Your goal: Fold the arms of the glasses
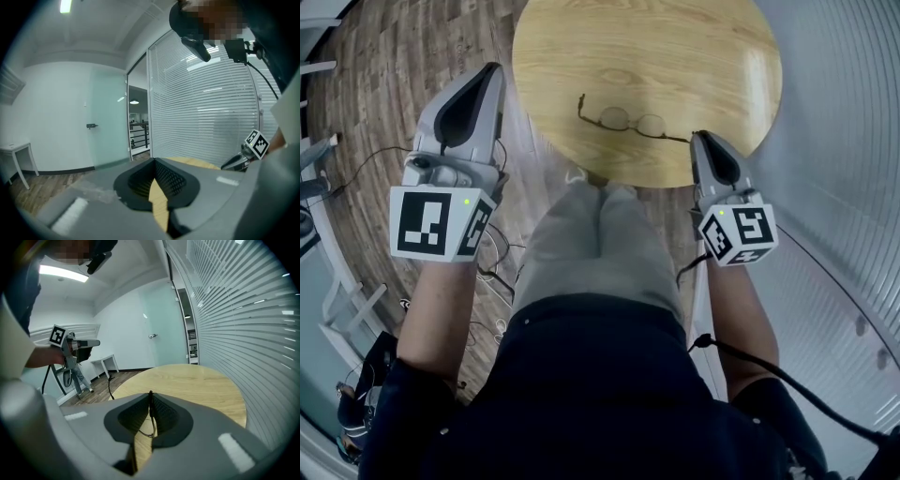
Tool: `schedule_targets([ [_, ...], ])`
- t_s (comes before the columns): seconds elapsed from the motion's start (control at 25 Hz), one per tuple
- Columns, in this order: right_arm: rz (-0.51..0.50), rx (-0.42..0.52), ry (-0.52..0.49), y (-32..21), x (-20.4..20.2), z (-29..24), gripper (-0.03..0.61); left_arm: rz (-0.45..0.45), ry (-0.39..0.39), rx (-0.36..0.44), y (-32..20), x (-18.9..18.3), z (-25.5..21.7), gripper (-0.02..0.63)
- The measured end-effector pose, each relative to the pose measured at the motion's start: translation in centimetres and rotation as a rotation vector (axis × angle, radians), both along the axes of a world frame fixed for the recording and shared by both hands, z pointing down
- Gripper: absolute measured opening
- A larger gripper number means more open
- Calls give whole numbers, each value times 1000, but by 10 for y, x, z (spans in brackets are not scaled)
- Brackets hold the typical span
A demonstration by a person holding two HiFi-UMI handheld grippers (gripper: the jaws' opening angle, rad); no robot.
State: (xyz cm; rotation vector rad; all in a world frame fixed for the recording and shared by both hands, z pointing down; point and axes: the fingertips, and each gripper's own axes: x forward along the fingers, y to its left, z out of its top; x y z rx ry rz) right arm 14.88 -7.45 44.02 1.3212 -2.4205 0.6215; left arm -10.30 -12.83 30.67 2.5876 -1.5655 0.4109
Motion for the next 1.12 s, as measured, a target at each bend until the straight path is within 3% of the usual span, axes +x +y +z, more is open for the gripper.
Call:
schedule_targets([
  [1.12,-78,-4,60,0,-26,4,29,-30,29,13,11,-20,0,2],
])
